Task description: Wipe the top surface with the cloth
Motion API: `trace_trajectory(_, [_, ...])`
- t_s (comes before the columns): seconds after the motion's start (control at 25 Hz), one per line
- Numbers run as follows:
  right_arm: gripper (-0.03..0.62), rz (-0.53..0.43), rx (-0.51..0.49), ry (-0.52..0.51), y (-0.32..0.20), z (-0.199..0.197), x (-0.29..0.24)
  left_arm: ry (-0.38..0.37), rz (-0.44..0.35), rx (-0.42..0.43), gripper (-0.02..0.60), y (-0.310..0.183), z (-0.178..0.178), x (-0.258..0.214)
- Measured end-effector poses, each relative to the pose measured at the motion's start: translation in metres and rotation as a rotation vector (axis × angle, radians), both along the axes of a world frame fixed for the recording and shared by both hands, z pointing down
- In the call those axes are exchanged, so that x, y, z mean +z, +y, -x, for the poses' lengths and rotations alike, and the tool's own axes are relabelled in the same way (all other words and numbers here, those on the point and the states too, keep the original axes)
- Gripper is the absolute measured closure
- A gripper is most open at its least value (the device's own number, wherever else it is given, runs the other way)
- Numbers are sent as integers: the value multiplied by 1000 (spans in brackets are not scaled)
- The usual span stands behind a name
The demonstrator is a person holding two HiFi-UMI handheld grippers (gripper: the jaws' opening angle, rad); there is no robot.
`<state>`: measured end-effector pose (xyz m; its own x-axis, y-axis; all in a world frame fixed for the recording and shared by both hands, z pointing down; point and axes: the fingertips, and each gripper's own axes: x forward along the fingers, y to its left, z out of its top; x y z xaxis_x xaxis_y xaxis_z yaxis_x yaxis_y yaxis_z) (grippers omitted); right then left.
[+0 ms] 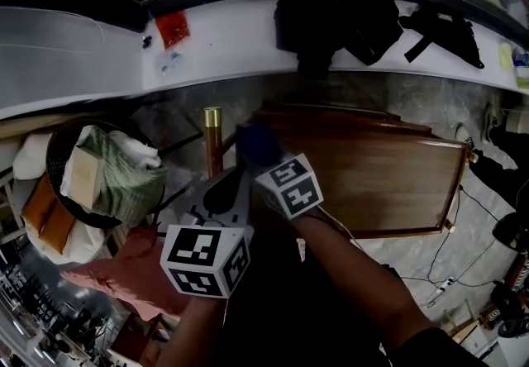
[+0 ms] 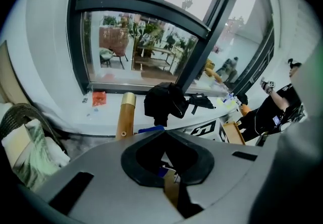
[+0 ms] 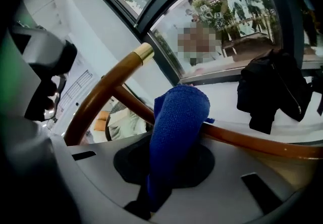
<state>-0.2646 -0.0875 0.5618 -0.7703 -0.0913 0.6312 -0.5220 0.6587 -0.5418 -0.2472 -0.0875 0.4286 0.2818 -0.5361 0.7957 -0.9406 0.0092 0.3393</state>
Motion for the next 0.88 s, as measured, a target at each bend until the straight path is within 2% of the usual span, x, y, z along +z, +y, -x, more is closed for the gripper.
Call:
trace_trajectory(0.16, [546,-16,-15,63,-3,-11,10,0,-7,-13,572,-1,0,-1])
trace_trajectory(0.44, [546,-5,1,130,-10,-38,15,-23,22,15,572,-3,-19,15])
trace_trajectory(0.88, [546,-27,58,226,-28,-119,14,-43,65,53,572,-17,-73,45])
